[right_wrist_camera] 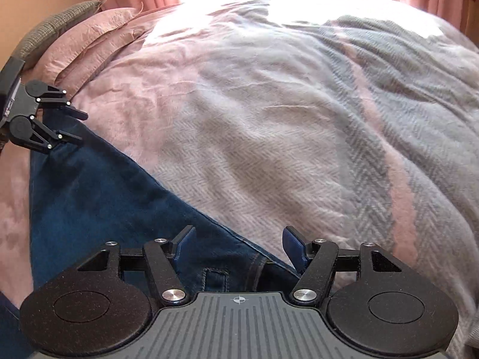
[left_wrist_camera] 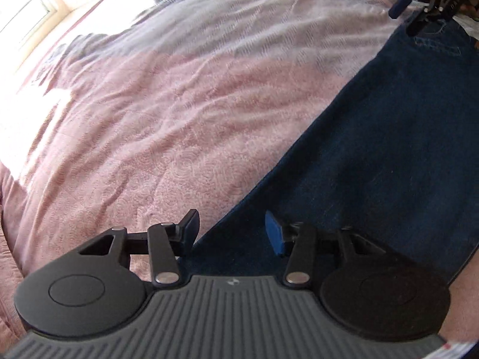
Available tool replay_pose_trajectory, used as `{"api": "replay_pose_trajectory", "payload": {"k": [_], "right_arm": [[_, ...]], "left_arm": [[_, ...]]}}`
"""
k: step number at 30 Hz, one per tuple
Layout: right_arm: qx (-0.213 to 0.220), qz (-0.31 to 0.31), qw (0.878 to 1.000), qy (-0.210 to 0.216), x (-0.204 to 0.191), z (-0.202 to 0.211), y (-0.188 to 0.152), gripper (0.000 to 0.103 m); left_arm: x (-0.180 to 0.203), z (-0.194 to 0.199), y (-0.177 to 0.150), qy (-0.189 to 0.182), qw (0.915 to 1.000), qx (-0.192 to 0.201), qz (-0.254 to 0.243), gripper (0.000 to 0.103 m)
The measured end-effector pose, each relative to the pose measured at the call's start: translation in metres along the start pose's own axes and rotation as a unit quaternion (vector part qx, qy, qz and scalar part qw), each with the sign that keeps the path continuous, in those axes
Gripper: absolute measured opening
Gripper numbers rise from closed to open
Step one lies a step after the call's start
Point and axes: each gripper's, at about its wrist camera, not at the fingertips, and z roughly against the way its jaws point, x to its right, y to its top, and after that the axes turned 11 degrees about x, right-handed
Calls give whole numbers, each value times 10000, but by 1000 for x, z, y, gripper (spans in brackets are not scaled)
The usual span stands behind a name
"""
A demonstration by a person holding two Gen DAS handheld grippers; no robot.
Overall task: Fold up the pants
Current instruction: 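Close both grippers on the two jeans leg hems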
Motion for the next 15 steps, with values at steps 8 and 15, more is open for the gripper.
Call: {"api": "replay_pose_trajectory", "payload": {"k": [8, 15], "right_arm": [[-404, 428, 9982, -77, -8, -19, -10, 23], [360, 1640, 9811, -964, -75, 42, -20, 6]], "left_arm": [[8, -22, -9, -255, 9983, -186, -489, 25], [65, 24, -24, 735, 9912, 335, -1046, 1]]}}
